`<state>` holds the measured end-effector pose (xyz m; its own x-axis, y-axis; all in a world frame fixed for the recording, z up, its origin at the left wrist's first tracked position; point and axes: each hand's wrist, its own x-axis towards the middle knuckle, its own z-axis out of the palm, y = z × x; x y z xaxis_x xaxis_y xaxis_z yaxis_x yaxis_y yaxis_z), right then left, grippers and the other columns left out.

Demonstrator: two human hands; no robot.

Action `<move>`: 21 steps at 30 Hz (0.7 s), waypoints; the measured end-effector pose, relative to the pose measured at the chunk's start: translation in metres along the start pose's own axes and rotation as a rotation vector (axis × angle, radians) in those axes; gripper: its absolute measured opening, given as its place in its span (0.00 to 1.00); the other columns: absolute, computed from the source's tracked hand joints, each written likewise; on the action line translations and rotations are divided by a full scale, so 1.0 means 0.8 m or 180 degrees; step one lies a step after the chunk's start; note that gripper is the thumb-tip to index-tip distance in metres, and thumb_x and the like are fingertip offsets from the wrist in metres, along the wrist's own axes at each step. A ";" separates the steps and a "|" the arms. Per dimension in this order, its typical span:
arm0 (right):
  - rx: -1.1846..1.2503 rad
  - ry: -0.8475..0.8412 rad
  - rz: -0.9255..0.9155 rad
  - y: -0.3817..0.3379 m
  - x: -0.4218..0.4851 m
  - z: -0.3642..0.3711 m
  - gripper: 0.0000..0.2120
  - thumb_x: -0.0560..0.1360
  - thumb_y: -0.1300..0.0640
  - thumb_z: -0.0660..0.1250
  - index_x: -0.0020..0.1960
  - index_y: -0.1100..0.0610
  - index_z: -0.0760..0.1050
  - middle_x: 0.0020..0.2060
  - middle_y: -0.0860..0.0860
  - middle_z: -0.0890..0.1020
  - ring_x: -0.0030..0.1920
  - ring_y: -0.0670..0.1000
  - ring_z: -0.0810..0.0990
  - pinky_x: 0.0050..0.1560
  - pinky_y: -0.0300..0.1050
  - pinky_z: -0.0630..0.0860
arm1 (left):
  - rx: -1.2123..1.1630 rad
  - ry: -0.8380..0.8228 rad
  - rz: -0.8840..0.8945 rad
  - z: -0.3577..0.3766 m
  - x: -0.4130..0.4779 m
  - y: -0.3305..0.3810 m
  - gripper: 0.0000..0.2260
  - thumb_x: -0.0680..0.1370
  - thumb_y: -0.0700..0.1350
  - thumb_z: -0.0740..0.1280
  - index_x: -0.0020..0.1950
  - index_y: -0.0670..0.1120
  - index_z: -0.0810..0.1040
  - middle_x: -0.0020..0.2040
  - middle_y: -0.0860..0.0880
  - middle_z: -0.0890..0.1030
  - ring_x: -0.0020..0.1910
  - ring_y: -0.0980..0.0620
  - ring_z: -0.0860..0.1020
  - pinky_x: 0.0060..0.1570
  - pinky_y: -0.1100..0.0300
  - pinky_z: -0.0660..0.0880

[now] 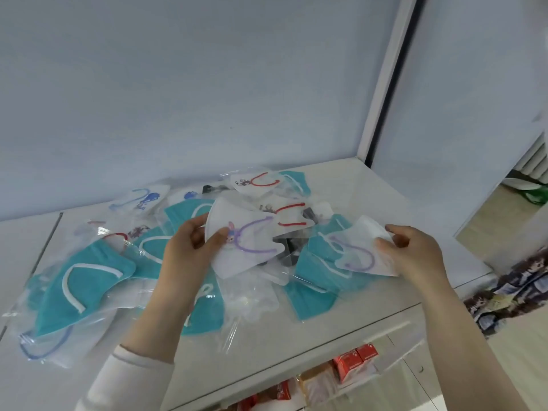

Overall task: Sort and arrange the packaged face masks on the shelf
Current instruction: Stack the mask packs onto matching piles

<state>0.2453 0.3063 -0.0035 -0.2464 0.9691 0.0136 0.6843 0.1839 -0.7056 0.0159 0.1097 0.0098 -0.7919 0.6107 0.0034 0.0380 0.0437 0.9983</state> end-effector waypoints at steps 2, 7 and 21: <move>0.0332 -0.0053 -0.0020 -0.004 -0.008 -0.018 0.12 0.75 0.59 0.66 0.56 0.62 0.78 0.45 0.55 0.80 0.50 0.59 0.78 0.47 0.47 0.71 | -0.0063 -0.0069 -0.0032 0.005 -0.002 0.002 0.09 0.76 0.40 0.68 0.56 0.45 0.77 0.48 0.46 0.83 0.45 0.49 0.81 0.45 0.59 0.79; 0.0615 0.1292 -0.0875 -0.049 -0.055 -0.051 0.06 0.75 0.56 0.66 0.45 0.58 0.77 0.39 0.51 0.78 0.35 0.47 0.76 0.36 0.38 0.71 | -0.0403 -0.0127 -0.0132 0.026 -0.011 0.009 0.02 0.78 0.40 0.64 0.49 0.46 0.75 0.45 0.44 0.80 0.42 0.47 0.78 0.45 0.52 0.76; 0.0314 -0.0402 -0.2022 -0.113 -0.134 0.073 0.20 0.82 0.50 0.48 0.74 0.46 0.59 0.65 0.46 0.74 0.65 0.45 0.71 0.61 0.34 0.67 | -0.1374 -0.0953 0.0030 0.032 -0.039 0.015 0.24 0.75 0.56 0.57 0.63 0.42 0.75 0.55 0.44 0.82 0.55 0.48 0.81 0.50 0.57 0.79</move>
<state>0.1699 0.1758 0.0176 -0.6647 0.6489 0.3703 0.3143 0.6926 -0.6493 0.0568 0.1116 0.0199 -0.5814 0.8115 0.0589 -0.2603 -0.2541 0.9315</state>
